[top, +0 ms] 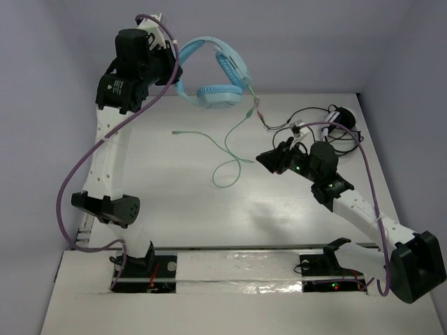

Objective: Wrap the headphones

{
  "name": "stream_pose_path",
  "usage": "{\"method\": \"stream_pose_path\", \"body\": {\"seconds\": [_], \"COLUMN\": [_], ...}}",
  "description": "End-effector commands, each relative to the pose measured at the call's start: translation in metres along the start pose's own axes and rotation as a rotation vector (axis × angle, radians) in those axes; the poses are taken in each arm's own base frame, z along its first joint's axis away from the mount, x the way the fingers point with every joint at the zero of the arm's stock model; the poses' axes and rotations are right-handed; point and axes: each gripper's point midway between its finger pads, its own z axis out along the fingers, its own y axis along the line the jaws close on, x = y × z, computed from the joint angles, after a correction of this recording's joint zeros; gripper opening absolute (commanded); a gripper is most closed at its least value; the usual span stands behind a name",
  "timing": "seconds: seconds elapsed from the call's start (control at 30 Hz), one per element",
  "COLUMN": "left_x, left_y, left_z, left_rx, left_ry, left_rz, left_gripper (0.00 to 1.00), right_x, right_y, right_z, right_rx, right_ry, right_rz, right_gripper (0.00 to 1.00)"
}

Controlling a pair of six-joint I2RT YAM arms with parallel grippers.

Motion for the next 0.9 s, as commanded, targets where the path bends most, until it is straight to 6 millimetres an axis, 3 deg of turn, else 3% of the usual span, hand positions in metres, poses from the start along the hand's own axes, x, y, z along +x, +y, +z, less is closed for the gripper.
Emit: {"method": "stream_pose_path", "body": {"seconds": [0.0, 0.07, 0.1, 0.2, 0.23, 0.33, 0.4, 0.47, 0.5, 0.67, 0.87], "left_x": [-0.038, -0.035, -0.031, -0.021, -0.010, -0.005, -0.001, 0.000, 0.002, -0.007, -0.036], "left_y": [-0.032, -0.028, -0.025, -0.021, -0.019, -0.022, -0.017, -0.019, -0.023, -0.023, -0.029], "left_z": [-0.010, -0.006, -0.002, -0.001, -0.001, 0.001, 0.003, 0.004, 0.005, 0.001, -0.020], "left_rx": [0.195, 0.208, 0.211, 0.203, 0.200, 0.241, 0.229, 0.242, 0.264, 0.272, 0.310], "left_ry": [-0.120, -0.105, -0.092, -0.084, -0.065, -0.050, -0.038, -0.033, -0.029, -0.066, -0.126], "left_rz": [-0.084, -0.120, -0.130, -0.137, -0.152, -0.169, -0.186, -0.200, -0.215, -0.267, -0.275], "left_gripper": [0.00, 0.00, 0.00, 0.00, 0.00, 0.00, 0.00, 0.00, 0.00, 0.00, 0.00], "right_x": [-0.010, -0.006, 0.009, 0.025, 0.024, 0.031, 0.034, 0.050, 0.044, 0.052, 0.054], "right_y": [0.004, 0.002, -0.003, -0.009, -0.010, -0.022, -0.017, -0.009, -0.008, -0.024, -0.033], "right_z": [0.000, 0.003, 0.003, 0.011, 0.013, 0.021, 0.025, 0.027, 0.030, 0.052, 0.071], "right_rx": [-0.011, -0.017, -0.014, -0.024, -0.020, 0.014, -0.029, -0.092, -0.106, -0.032, -0.015], "right_ry": [-0.067, -0.083, -0.065, -0.041, -0.038, -0.013, -0.003, 0.027, -0.008, -0.032, -0.096], "right_rz": [-0.022, 0.025, 0.050, 0.084, 0.076, 0.061, 0.061, 0.106, 0.096, 0.167, 0.160], "right_gripper": [0.43, 0.56, 0.63, 0.67, 0.68, 0.74, 0.80, 0.82, 0.84, 0.83, 0.81]}}
